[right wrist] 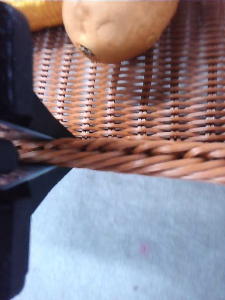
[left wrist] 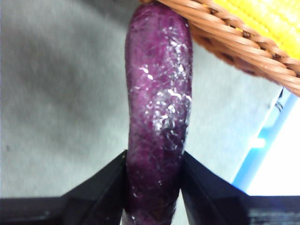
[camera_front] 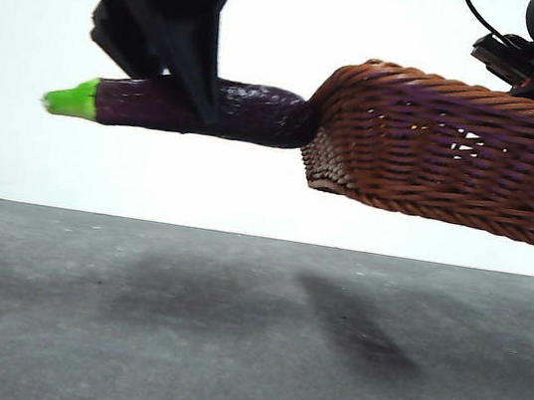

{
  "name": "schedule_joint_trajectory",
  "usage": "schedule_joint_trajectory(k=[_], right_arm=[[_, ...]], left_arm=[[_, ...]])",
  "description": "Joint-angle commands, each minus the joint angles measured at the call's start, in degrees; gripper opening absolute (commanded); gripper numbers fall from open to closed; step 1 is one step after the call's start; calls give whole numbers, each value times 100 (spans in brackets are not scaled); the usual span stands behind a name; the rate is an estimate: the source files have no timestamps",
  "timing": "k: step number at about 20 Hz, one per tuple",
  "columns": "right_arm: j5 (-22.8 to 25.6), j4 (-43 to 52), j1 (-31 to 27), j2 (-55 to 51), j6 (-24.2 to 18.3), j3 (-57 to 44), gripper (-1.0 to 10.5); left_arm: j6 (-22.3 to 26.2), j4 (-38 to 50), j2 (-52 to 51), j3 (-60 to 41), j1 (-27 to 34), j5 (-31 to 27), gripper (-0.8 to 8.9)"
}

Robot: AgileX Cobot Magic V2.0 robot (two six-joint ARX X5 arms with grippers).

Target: Help me put the vegetables on the table into the basket

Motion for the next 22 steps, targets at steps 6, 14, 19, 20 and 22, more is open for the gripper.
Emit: schedule_joint_trajectory(k=[6,14,19,20,22], right_arm=[[-129,2,103,-28,-15,17,-10],[-98,33,96,-28,-15,17,-10],[-98,15,96,-28,-20,17,-11],[-98,17,96,-28,-22,17,-11],[-101,20,96,-28,-22,17,-10]], left_arm=[[-286,1016,-24,55,-570,232,-5],[-389,-459,-24,55,-168,-1853,-5],[-380,-595,-138,55,59,-1725,-5],[-339,-396,-216,55,52,-1329,-5],[-503,186,-354,55,55,-389,-5]])
